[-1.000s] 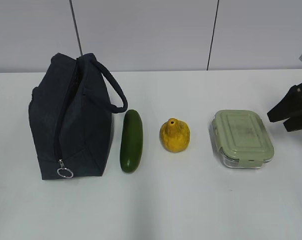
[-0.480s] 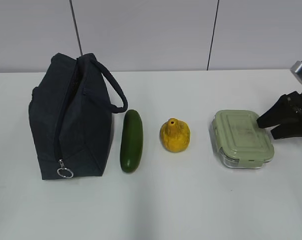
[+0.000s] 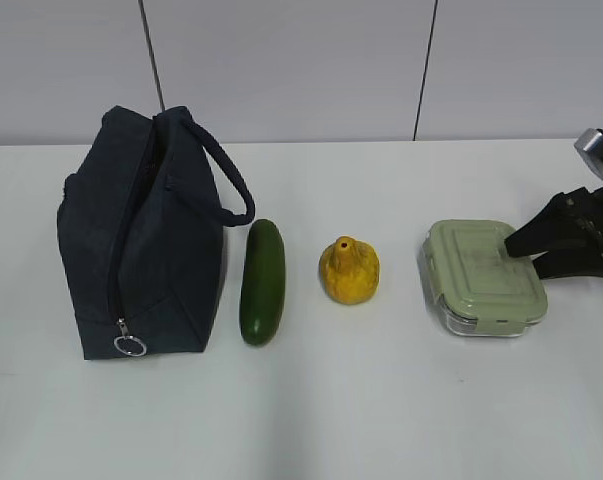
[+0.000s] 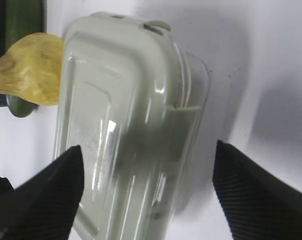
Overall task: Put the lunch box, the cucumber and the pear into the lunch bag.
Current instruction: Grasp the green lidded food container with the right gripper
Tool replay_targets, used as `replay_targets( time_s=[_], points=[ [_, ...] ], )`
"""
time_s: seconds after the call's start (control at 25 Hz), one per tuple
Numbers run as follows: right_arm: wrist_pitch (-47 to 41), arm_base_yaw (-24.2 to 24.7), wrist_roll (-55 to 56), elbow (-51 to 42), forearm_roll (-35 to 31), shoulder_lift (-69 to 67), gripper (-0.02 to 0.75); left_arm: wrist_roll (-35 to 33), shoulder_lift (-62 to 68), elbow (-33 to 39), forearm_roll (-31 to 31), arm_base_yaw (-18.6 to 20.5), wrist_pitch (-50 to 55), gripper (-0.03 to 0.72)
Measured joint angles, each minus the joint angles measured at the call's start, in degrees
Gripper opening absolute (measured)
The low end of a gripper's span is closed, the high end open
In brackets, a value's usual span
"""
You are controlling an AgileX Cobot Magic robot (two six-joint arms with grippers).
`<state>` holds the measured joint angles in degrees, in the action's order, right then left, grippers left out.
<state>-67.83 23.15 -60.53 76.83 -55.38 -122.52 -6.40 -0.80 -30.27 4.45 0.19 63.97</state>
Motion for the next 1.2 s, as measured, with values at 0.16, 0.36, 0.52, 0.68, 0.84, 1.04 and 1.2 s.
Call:
replay_targets(
  time_s=[0.16,0.36,0.52,0.68,0.84,1.04,1.2],
  points=[
    [0.00,0.00,-0.27,0.09,-1.43,-0.39,0.625,0.00,0.00,0.00,0.00,0.00,0.00,0.241],
    [0.00,0.00,-0.29,0.09,-2.03,-2.06,0.619,0.00,0.00,0.00,0.00,0.00,0.00,0.241],
    [0.10,0.00,-0.39,0.12,-3.19,-2.82,0.610,0.00,0.00,0.00,0.00,0.00,0.00,0.241],
    [0.20,-0.39,-0.39,0.12,-3.43,-2.95,0.609,0.00,0.00,0.00,0.00,0.00,0.00,0.241],
    [0.20,-0.85,-0.39,0.12,-3.47,-2.95,0.608,0.00,0.00,0.00,0.00,0.00,0.00,0.241],
    [0.20,-0.93,-0.39,0.12,-3.56,-2.95,0.606,0.00,0.00,0.00,0.00,0.00,0.00,0.241],
    [0.20,-0.93,-0.39,0.12,-3.83,-2.95,0.600,0.00,0.00,0.00,0.00,0.00,0.00,0.241]
  ],
)
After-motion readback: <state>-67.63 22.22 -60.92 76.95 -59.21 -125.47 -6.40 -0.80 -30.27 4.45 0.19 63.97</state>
